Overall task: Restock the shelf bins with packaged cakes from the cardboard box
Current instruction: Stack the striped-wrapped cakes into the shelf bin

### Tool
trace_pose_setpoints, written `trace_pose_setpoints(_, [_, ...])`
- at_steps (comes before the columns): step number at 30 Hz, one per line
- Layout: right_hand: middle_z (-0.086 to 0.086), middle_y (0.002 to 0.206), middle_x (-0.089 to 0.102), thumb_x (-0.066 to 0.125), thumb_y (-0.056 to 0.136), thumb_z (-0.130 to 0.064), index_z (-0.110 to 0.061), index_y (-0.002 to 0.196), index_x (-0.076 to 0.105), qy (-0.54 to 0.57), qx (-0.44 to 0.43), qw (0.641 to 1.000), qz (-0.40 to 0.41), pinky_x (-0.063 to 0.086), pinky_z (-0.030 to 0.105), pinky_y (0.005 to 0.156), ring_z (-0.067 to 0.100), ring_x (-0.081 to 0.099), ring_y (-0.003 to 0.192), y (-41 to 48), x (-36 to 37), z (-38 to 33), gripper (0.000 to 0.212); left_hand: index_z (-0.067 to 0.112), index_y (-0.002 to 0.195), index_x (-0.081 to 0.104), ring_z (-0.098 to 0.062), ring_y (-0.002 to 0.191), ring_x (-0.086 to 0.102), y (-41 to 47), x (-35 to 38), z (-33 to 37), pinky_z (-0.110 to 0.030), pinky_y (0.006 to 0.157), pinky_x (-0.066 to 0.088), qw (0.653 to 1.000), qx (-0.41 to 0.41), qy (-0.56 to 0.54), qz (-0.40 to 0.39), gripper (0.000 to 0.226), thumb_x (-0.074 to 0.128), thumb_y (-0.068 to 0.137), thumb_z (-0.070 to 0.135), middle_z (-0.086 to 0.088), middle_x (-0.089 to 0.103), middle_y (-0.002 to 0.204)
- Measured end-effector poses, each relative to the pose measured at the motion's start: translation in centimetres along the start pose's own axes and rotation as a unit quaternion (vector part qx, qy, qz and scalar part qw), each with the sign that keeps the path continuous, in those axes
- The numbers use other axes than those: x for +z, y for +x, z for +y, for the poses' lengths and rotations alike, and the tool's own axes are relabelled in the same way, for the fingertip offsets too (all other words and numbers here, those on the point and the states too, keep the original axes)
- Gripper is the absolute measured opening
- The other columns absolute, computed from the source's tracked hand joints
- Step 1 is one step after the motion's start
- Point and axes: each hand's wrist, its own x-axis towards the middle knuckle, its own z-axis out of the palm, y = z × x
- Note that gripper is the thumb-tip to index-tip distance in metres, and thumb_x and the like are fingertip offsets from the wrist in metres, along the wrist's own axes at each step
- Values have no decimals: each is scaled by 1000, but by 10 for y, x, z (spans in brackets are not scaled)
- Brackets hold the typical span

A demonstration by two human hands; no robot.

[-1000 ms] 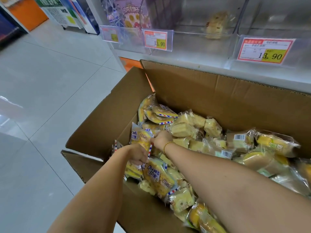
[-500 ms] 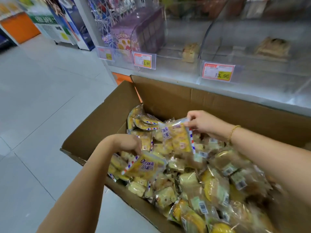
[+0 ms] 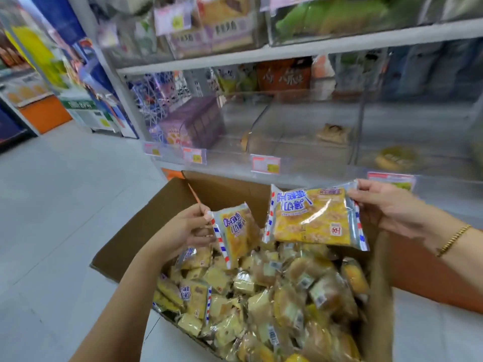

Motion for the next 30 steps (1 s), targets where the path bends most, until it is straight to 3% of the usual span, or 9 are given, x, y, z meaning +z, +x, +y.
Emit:
trace_pose_setpoints(3, [4,64,64,97,37,-33,-10,72,66,34,13,999,-1,51,20,47,11,61,51,-31,-17,-9,51,9,84,44,-11,48,56,-4,50,14,-28,55,56,998,6,-59,-31,12,44,96,6,0,56,57])
trace_pose_setpoints(8, [11,95,71,98,33,-37,-4,101,63,61,17,998,24,58,27,63,19,69,73,-77,-47,-13,84,8,85,50,-20,54,63,-6,135,27,-29,53,54,980,-18,-158,-122,8,45,87,14,-6,65,67])
trace_pose_setpoints(12, [10,103,71,98,36,-36,-5,104,62,77,6,995,55,57,29,72,20,69,83,-123,-72,-20,83,4,96,68,-25,63,68,-8,191,40,-32,57,55,967,-32,-172,-186,32,78,69,18,-12,71,83])
trace_pose_setpoints(17, [7,91,66,98,33,-36,-10,87,73,67,-2,992,109,53,20,59,15,55,71,-177,-95,-30,65,6,91,76,-24,79,58,-7,258,50,-37,72,48,962,-72,-143,-219,35,79,59,20,-13,65,93])
trace_pose_setpoints(21, [6,80,61,78,62,-27,-8,85,61,10,12,988,153,50,17,54,11,57,64,-226,-120,-46,35,-3,105,71,-29,89,58,-8,314,61,-42,84,44,959,-92,-114,-244,43,66,68,19,-20,62,105])
trace_pose_setpoints(23, [4,76,59,73,64,-24,-7,81,61,-18,7,983,184,48,16,53,9,55,62,-245,-135,-48,27,-6,107,69,-26,77,68,-11,344,69,-37,76,53,956,-70,-94,-268,41,59,76,18,-21,68,98])
trace_pose_setpoints(26, [3,70,60,73,63,-23,-8,75,59,-18,-16,971,239,49,16,53,8,57,60,-266,-160,-46,23,5,89,71,-19,62,69,-15,384,80,-28,59,55,948,-58,-74,-304,35,52,85,34,-15,71,81])
trace_pose_setpoints(28, [3,68,63,69,73,-15,-8,69,58,5,-38,962,270,51,18,52,9,60,59,-278,-176,-46,14,8,99,63,-22,71,68,-18,408,85,-29,63,54,955,-23,-24,-293,43,56,86,48,-15,71,89])
trace_pose_setpoints(30, [6,72,66,63,84,-8,-10,65,60,12,-63,951,301,53,18,53,13,61,64,-288,-189,-47,19,6,118,56,-19,71,67,-21,432,83,-25,59,53,962,30,20,-271,47,64,86,39,-8,72,91])
